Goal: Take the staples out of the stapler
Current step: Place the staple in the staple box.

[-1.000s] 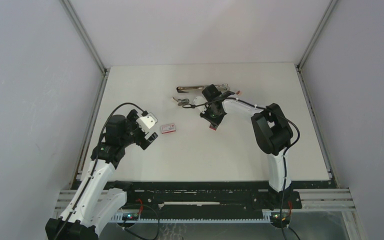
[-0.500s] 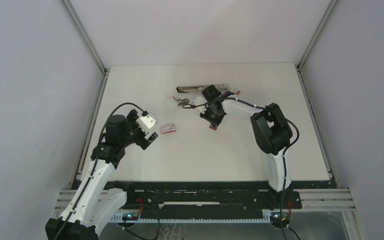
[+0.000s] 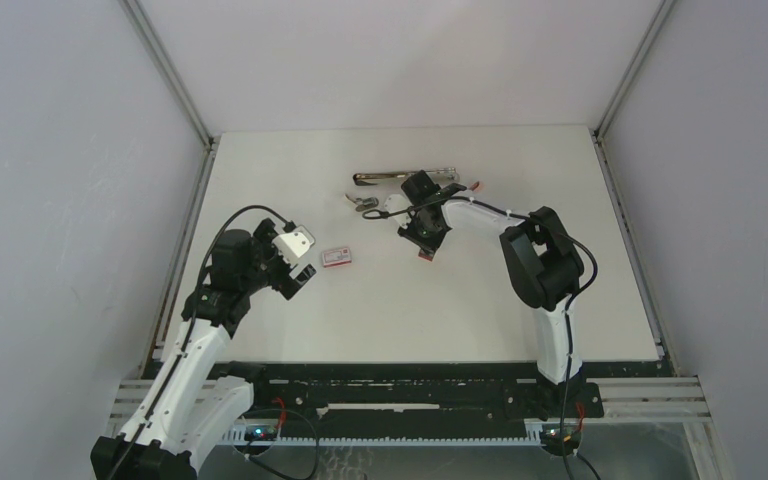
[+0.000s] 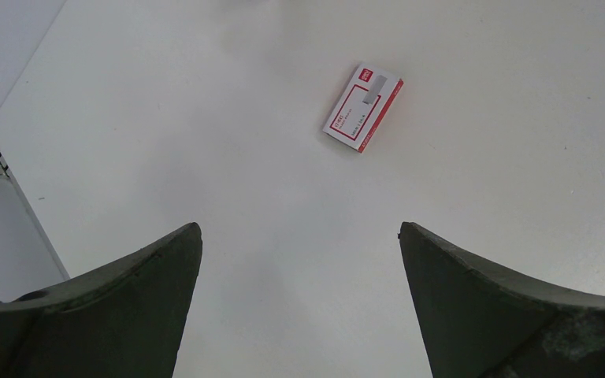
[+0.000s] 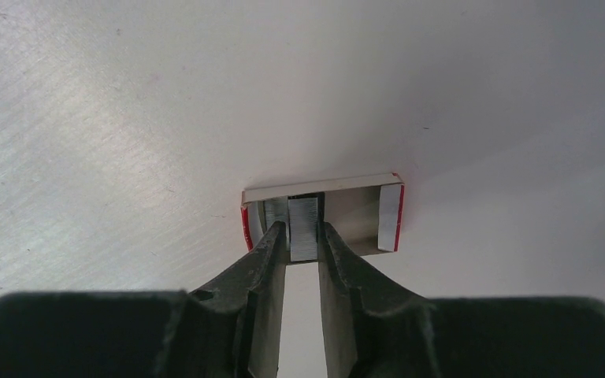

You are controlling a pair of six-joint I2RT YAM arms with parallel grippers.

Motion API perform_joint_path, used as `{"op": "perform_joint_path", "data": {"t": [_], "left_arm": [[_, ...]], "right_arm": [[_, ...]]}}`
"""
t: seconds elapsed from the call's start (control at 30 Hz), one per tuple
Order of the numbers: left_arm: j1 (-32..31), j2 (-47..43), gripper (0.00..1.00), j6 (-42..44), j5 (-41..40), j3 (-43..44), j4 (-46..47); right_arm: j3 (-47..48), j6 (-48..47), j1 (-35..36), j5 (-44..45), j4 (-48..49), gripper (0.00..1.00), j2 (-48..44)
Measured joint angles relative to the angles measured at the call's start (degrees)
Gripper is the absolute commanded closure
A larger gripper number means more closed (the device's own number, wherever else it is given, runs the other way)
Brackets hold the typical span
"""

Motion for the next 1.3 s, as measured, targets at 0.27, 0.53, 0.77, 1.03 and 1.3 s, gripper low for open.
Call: {"op": "perform_joint_path", "data": {"t": [0.27,0.53,0.77,1.03,1.3], "left_arm": [[0.00,0.00,0.00,0.00,0.00,0.02,0.00],[0.00,0.00,0.00,0.00,0.00,0.00,0.02],[0.00,0.04,0.00,0.00,0.00,0.00,0.04],[0.00,0.04,0.00,0.00,0.00,0.00,0.04],[0.00,0.02,0.00,0.00,0.00,0.00,0.04]], "right_arm": [[0.00,0.02,0.00,0.59,-0.02,0.71,0.00],[0.00,0.07,-0.02,0.55,-1.01,0.67,-1.25],[0.61,0.63,-0.74,-1.05,-2.99,0.51,-4.96],[5.20,2.40,-2.91,-3.52,-5.55,0.34,-6.62],[7.32,5.05,-4.76,-3.10,-7.80,0.20,-6.29]]}}
